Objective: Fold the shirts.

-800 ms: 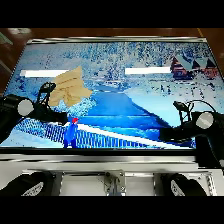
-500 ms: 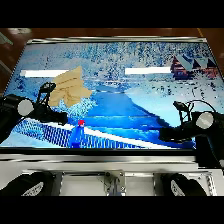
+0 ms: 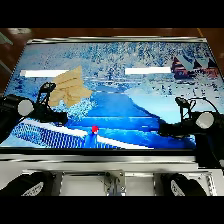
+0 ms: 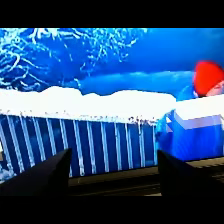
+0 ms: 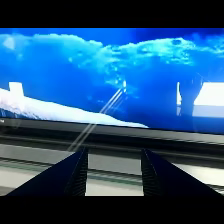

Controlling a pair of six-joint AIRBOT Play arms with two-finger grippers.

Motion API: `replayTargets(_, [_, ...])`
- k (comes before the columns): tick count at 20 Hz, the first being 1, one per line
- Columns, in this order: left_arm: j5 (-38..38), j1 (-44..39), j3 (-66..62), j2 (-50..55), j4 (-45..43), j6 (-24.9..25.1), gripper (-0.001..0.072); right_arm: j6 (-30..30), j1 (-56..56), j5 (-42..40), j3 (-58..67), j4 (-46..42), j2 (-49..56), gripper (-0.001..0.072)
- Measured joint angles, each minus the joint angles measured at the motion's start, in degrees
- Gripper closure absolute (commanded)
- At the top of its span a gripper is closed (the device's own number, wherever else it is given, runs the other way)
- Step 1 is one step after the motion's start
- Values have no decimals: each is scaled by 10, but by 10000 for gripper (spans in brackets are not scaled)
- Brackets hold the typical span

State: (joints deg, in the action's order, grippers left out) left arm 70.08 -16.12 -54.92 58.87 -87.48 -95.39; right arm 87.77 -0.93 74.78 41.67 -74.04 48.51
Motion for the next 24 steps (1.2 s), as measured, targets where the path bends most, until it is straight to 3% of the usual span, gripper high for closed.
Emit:
replayTargets(5, [-80,2,-1,2,3,-5,102,0,0,-9,0,3,0,257])
replayTargets(6, [-99,8,-6,7,-1,-12,17,0,0,-10,0,3,0,257])
replayTargets(10, [-135,92,-87,78,-25,-40,-1,0,0,-40,0,6,0,258])
replayTargets(15, [-124,193,-260,262,47,-10,-2,0,0,-86,0,6,0,258])
replayTargets(19, [-113,204,-359,400,104,13,-2,0,0,-110,0,7,0,258])
replayTargets(23, [-88,199,-395,477,108,15,1,0,0,-119,0,7,0,258])
replayTargets(24, [-81,198,-398,488,103,12,35,0,0,-119,0,7,0,258])
